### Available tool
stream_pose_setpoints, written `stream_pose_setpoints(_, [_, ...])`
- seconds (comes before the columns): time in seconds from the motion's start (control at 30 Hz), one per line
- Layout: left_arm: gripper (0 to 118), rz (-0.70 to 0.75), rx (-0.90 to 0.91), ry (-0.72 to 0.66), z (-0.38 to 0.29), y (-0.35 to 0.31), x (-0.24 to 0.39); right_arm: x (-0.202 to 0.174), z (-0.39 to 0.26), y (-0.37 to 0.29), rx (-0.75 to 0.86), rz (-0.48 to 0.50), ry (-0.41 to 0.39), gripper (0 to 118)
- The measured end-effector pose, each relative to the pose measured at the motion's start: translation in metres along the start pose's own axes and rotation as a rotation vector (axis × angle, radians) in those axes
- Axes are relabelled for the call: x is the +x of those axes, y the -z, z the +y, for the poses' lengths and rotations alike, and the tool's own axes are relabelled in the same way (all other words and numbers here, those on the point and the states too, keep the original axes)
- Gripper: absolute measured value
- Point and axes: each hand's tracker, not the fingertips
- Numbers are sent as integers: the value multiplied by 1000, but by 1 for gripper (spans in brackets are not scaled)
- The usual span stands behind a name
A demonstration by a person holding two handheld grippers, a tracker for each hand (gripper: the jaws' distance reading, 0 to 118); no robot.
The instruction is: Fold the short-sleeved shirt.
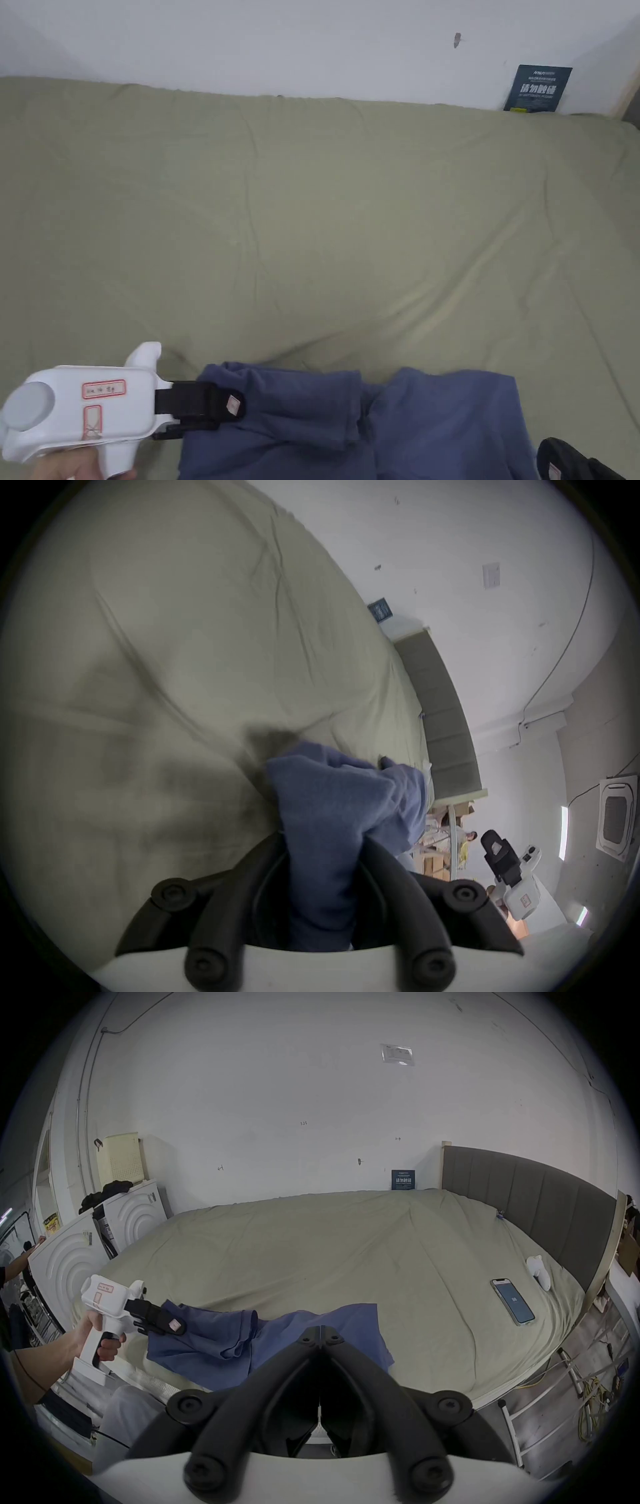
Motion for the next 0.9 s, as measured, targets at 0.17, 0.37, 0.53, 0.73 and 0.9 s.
stream_pose_setpoints(0.17, [12, 134, 68, -35, -3, -67, 7, 2, 3, -5, 22, 15, 9, 0])
stream_pose_setpoints(0.37, [12, 397, 174, -32, 1, -130, 49, 7, 8, -10, 61, 20, -14, 0])
stream_pose_setpoints(0.53, [12, 506, 198, 26, -4, -116, 103, 15, 9, -19, 108, -17, -53, 0])
stream_pose_setpoints(0.73, [12, 589, 147, 126, -17, -56, 169, 27, 8, -35, 169, -76, -79, 0])
stream_pose_setpoints(0.9, [12, 649, 84, 222, -19, 14, 203, 40, 4, -43, 182, -89, -51, 0])
